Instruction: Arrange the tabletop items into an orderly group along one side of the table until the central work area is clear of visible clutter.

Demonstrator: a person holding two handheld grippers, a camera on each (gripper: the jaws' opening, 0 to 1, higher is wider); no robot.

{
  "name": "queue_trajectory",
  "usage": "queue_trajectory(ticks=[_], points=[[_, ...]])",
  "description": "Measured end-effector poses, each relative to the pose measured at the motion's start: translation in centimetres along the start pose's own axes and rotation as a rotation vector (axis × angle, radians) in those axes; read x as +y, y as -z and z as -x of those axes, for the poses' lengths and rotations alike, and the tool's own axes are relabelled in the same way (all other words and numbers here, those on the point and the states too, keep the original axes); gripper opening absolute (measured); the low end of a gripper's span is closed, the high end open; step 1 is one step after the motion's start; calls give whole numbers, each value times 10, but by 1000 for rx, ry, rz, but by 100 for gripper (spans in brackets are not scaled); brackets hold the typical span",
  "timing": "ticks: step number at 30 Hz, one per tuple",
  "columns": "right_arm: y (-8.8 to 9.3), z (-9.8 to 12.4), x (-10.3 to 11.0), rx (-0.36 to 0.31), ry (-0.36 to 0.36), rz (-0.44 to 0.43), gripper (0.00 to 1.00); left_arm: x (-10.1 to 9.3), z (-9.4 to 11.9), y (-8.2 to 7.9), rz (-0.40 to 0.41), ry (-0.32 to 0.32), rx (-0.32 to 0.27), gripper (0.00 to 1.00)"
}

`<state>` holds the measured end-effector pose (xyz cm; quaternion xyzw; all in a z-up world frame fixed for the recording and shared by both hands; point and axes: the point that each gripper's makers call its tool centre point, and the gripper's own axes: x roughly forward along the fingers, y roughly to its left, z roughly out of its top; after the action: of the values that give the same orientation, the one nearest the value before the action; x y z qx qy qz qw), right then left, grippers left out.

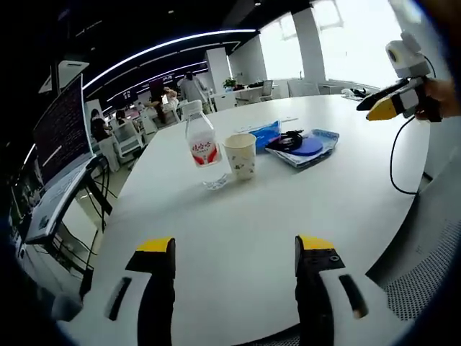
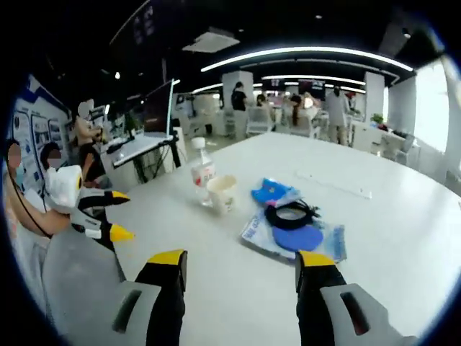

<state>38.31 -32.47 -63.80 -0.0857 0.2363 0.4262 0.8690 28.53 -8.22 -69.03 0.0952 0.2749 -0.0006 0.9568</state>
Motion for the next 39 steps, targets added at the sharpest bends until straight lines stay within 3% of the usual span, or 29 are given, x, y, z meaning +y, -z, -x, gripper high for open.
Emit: queue_trajectory(ticks=[2,5,8,11,16,20,24,28,39], points=[[14,10,-2,-21,40,1,63,-1,2,-2,-6,1,-13,69],[38,25,-7,24,106,23,60,-3,1,-2,1,12,-8,71],[47,38,-14,39,158,86,59,-3,1,-3,-6,8,-16,70],[53,47,-20,57,196,120,56,-7,-1,2,-5,28,15,70],[57,51,-30,19,253,191,49,-7,0,3,-9,29,16,69],[76,43,-40,96,280,150,49,-9,0,4,-12,39,20,68],[73,45,-37,71,278,145,51,-9,0,4,-12,40,20,67],[89,41,-37,160,279,194,48,-10,0,3,-10,43,16,65],[95,44,-45,187,311,156,49,-10,2,-1,-13,45,1,59]])
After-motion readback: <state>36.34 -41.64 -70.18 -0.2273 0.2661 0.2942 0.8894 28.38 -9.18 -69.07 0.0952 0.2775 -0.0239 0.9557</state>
